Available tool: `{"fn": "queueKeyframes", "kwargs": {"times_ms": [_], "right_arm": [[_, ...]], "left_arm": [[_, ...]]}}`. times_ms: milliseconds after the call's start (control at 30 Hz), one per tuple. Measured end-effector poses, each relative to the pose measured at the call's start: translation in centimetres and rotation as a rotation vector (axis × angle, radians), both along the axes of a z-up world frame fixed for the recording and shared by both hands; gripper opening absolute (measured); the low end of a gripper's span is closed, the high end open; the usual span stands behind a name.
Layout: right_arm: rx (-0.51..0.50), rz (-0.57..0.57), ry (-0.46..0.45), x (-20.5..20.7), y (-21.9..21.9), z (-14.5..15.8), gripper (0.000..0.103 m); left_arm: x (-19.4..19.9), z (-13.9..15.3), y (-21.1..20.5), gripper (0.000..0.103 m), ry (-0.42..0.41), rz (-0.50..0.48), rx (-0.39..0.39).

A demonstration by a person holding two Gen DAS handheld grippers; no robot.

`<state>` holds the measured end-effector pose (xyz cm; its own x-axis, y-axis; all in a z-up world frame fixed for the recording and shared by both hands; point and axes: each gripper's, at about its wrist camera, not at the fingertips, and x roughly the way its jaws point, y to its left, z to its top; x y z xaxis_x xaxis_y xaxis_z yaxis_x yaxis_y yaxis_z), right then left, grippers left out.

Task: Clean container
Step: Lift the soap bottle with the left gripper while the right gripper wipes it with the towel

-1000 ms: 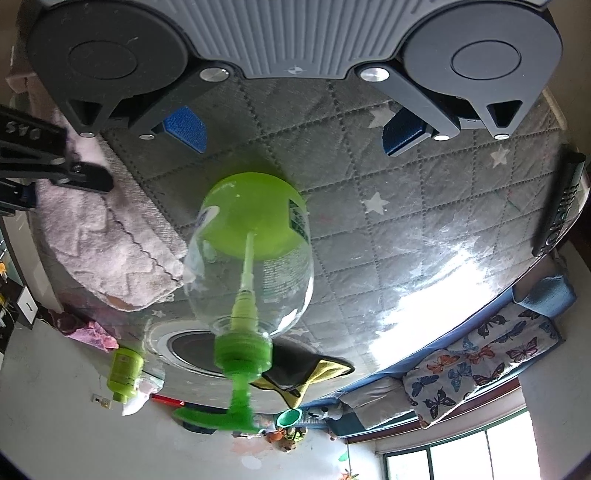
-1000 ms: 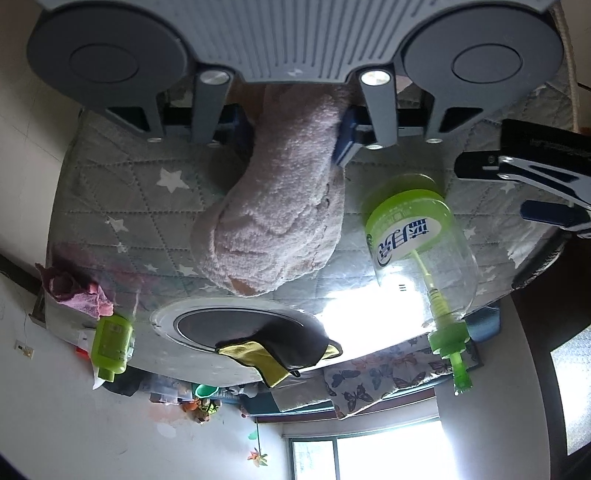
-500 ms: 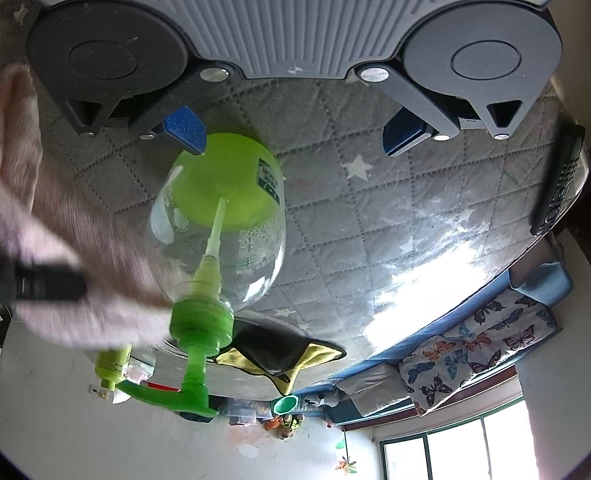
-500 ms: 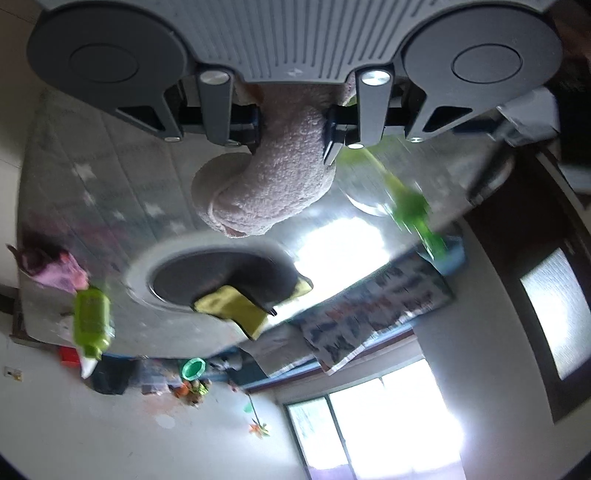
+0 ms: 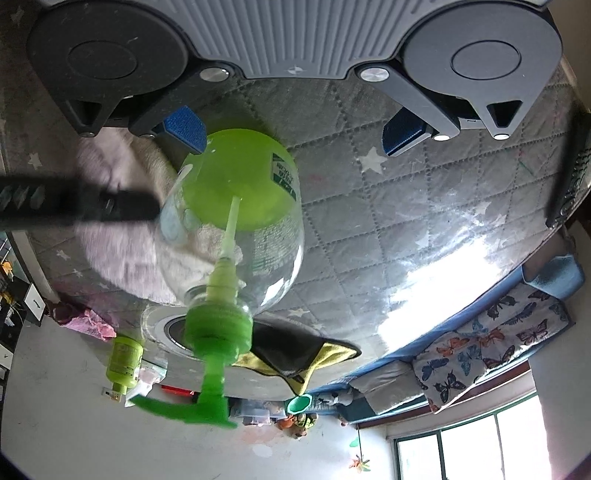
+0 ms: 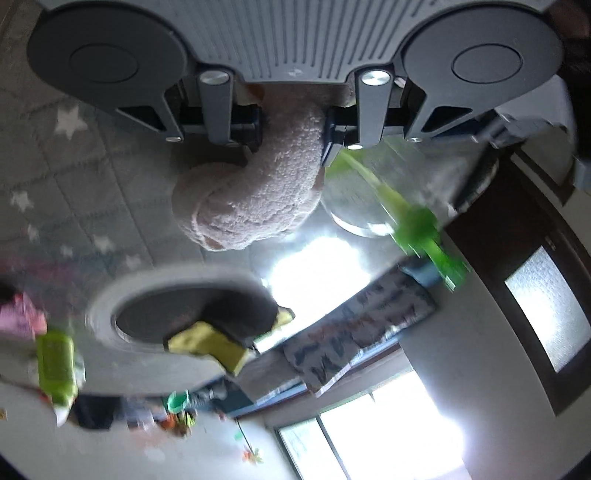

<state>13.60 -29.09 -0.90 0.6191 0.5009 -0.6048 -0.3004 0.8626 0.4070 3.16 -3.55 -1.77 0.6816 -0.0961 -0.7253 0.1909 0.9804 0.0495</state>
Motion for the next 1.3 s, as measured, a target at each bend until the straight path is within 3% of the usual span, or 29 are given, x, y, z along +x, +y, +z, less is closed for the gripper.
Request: {"fn": "queueKeyframes", "kwargs": {"times_ms": [167,300,367,533,767,1067,1300], "right_arm": [[-0.114,0.003,-0.022,-1.2,0.2,-1.1,0.028],[-0.083,-0.027,-0.019,-1.3,-0.7,-0.7,0.026],[-0.054,-0.052,-0.022,-1.3,-1.5,-0.2,0.025],[0.042,-0.05,-0.051,-1.1,-2.7,2.2,0.025],[0.237,0.014,-0.074,1.3,-2.1,4.6,0.025],[0.355,-0.022,0.11,4.6,-2.4,-0.6,0.025],[0.254,-0.007,0.142,4.1,-1.7,-3.2,0.025]], "left_arm": [[0.1,0.8,-0.5,0.103,-0.027,-0.016,-0.012],[0.3,1.0,-1.2,0.103,-0.068,-0.046,-0.012],[0.4,1.0,-1.6,0.102,-0.089,-0.063,-0.012],[0.4,1.0,-1.7,0.081,-0.092,-0.12,-0.064],[0.0,1.0,-1.2,0.08,-0.103,-0.168,-0.063],[-0.3,0.7,0.4,0.08,-0.095,-0.228,-0.089],[-0.9,1.1,0.7,0.081,-0.101,-0.17,-0.109]]}}
